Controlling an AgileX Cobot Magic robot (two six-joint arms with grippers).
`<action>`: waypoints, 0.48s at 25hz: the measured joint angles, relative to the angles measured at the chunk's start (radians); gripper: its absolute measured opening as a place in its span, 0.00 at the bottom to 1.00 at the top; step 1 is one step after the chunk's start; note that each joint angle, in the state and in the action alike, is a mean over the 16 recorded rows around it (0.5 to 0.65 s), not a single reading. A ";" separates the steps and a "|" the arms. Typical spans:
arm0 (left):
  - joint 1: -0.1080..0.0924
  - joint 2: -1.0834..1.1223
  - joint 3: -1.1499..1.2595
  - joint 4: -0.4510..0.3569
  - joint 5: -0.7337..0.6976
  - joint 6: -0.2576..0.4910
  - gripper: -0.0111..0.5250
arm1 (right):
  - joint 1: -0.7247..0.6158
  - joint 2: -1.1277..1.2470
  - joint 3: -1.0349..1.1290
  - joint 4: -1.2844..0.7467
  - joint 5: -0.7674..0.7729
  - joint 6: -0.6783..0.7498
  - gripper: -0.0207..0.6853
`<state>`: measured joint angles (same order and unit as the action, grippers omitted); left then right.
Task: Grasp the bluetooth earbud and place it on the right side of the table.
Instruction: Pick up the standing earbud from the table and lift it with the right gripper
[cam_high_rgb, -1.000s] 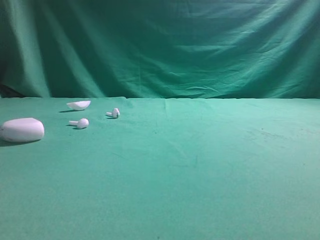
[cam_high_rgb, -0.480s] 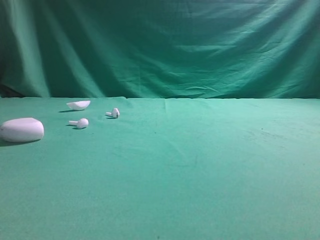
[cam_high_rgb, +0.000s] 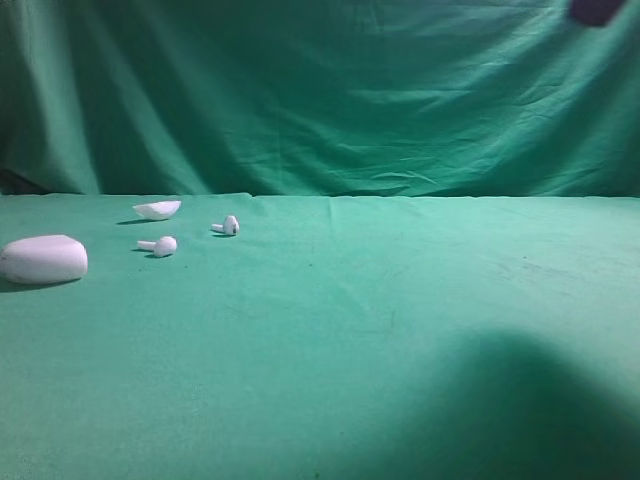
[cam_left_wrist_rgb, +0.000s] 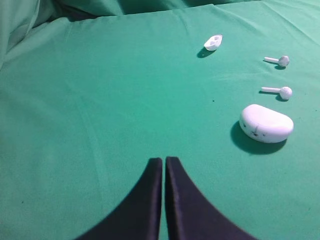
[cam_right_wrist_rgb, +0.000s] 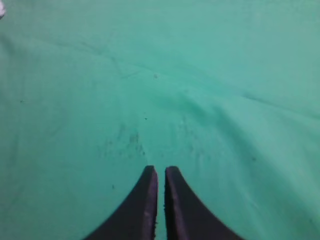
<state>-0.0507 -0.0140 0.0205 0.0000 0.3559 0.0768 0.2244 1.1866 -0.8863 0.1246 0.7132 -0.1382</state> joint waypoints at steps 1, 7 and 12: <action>0.000 0.000 0.000 0.000 0.000 0.000 0.02 | 0.018 0.054 -0.054 0.001 0.036 -0.019 0.10; 0.000 0.000 0.000 0.000 0.000 0.000 0.02 | 0.150 0.351 -0.359 -0.007 0.187 -0.079 0.10; 0.000 0.000 0.000 0.000 0.000 0.000 0.02 | 0.254 0.553 -0.579 -0.019 0.233 -0.090 0.11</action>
<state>-0.0507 -0.0140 0.0205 0.0000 0.3559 0.0768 0.4780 1.7398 -1.4653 0.1057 0.9462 -0.2286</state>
